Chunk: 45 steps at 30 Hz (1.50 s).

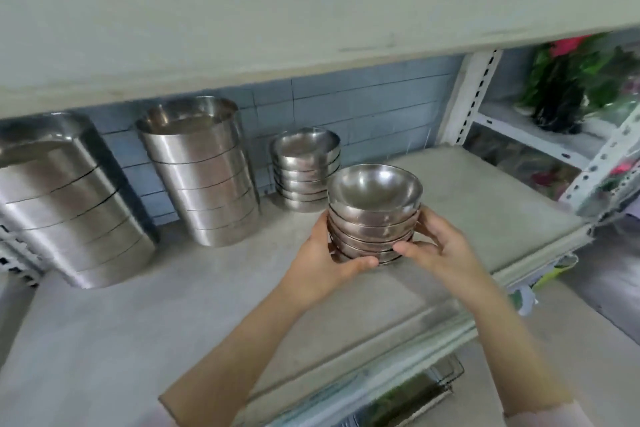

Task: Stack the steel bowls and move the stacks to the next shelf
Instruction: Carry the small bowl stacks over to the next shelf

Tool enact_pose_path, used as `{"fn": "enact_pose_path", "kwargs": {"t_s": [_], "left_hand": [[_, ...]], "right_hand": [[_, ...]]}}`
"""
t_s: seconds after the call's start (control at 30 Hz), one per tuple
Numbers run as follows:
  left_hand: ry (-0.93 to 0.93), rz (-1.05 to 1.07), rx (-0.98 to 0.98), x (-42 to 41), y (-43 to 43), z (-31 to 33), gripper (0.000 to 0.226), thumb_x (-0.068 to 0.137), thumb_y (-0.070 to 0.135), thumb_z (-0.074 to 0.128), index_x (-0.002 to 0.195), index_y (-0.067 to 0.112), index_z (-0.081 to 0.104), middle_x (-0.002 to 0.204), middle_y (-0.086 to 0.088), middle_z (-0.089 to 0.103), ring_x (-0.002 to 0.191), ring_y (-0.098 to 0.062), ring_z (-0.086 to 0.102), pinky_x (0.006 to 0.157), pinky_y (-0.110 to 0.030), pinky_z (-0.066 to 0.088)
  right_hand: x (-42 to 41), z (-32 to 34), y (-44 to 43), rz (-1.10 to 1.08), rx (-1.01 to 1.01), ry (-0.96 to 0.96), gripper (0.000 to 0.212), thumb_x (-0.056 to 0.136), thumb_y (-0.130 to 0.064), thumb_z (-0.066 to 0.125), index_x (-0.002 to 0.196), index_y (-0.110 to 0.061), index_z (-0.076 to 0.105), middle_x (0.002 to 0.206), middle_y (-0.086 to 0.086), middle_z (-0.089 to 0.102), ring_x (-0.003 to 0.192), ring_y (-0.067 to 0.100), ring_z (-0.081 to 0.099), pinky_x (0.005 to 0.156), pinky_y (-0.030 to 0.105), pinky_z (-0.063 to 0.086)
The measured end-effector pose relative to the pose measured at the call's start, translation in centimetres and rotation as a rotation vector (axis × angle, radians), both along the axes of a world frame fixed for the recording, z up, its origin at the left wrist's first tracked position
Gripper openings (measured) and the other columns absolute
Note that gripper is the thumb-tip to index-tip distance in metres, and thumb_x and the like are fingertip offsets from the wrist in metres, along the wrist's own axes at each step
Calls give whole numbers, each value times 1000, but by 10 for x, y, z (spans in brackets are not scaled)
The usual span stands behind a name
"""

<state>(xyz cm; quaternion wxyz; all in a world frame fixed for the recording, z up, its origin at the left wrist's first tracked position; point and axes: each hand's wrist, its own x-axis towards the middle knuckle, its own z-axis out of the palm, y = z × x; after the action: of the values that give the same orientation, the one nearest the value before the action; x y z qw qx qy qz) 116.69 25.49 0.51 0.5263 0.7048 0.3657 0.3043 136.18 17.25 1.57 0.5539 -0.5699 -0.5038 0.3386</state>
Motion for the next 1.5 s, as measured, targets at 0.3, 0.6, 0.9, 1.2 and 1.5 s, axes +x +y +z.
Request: {"fn": "enact_pose_path", "kwargs": {"t_s": [0.3, 0.6, 0.9, 1.2, 1.5], "left_hand": [[44, 241, 14, 110, 48, -5, 80, 65, 30, 88, 123, 33, 34, 106, 28, 54, 90, 25, 51, 75, 2, 41], [-5, 447, 26, 162, 95, -16, 81, 67, 20, 87, 130, 19, 36, 118, 12, 55, 95, 22, 53, 75, -2, 43], [13, 507, -10, 171, 108, -17, 104, 63, 33, 87, 145, 19, 23, 138, -2, 46, 101, 12, 58, 92, -23, 50], [229, 503, -15, 166, 99, -5, 116, 66, 52, 80, 150, 13, 10, 152, -10, 33, 139, -24, 34, 111, -36, 33], [418, 300, 209, 30, -29, 26, 55, 86, 43, 66, 136, 29, 49, 132, 12, 55, 114, -2, 56, 93, -15, 45]], "right_hand": [[120, -3, 88, 196, -52, 2, 60, 80, -12, 78, 133, -16, 51, 134, -5, 62, 124, 8, 59, 100, 23, 46], [159, -8, 158, 250, -71, 26, 57, 84, -13, 74, 137, -17, 53, 134, -7, 63, 125, 14, 59, 108, 39, 45], [162, -13, 180, 310, -103, 39, 52, 95, 0, 58, 144, -10, 46, 127, -15, 62, 116, -5, 60, 98, 14, 46], [158, -13, 172, 265, -129, -67, 49, 100, -18, 57, 147, -22, 44, 139, -10, 58, 130, 5, 53, 114, 30, 37], [55, 11, 47, -112, 101, -316, 37, 91, -22, 68, 127, -18, 63, 126, -10, 62, 116, 8, 57, 100, 29, 46]]}}
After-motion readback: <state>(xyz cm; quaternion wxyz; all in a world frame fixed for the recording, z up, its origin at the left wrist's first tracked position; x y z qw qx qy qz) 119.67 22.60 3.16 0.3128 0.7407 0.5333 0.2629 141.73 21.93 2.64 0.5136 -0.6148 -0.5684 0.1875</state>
